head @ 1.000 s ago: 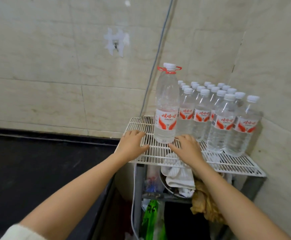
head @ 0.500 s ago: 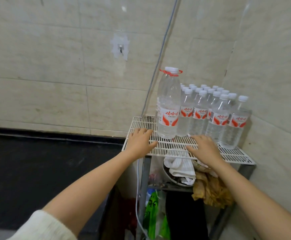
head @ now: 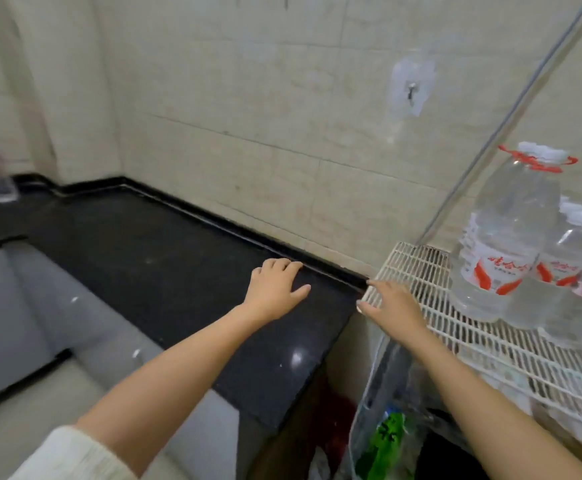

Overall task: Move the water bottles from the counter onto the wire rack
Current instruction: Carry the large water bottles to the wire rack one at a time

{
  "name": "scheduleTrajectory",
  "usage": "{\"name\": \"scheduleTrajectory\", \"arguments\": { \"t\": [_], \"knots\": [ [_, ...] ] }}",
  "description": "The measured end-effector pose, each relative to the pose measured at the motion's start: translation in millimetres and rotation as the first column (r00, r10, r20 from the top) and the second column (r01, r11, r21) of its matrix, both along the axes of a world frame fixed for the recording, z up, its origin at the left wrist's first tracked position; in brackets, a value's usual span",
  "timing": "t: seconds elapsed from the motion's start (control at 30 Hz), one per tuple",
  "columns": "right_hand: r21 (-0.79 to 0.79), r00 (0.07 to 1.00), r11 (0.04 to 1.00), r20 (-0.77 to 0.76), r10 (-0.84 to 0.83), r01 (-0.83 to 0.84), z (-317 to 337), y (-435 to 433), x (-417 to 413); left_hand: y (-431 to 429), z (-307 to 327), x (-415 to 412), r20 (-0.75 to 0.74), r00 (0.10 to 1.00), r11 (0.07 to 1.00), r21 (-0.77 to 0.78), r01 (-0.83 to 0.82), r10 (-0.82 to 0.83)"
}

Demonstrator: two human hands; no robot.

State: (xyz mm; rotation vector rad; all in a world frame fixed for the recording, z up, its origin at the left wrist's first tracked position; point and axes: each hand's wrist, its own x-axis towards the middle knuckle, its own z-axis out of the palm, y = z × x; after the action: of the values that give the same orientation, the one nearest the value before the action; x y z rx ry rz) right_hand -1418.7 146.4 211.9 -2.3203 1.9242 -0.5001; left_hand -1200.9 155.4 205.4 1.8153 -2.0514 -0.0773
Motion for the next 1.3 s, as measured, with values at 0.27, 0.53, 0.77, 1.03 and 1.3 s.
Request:
{"name": "scheduleTrajectory", "arguments": {
  "t": [0.27, 0.53, 0.77, 1.03, 1.3],
  "knots": [
    [0.07, 0.902, 0.901, -0.026, 0.431, -0.429, -35, -27, 204, 56, -32, 193, -0.043, 0.868, 0.869, 0.071, -0.49, 0.494],
    [0.033, 0.784, 0.783, 0.011, 0.621, -0.621, -28, -43, 428, 97, -23, 389, -0.068, 0.713, 0.717, 0.053, -0.695, 0.697],
    [0.022, 0.684, 0.684, 0.002, 0.729, -0.729, -22, -49, 582, 104, -15, 521, -0.126, 0.625, 0.635, 0.058, -0.77, 0.77],
    [0.062, 0.654, 0.652, 0.018, 0.756, -0.756, -37, -123, 705, 48, -41, 632, -0.122, 0.583, 0.594, 0.098, -0.799, 0.804],
    [0.064, 0.596, 0.593, 0.121, 0.794, -0.803, -31, -224, 858, -36, -25, 768, -0.132, 0.526, 0.536, 0.048, -0.843, 0.84]
  ]
}}
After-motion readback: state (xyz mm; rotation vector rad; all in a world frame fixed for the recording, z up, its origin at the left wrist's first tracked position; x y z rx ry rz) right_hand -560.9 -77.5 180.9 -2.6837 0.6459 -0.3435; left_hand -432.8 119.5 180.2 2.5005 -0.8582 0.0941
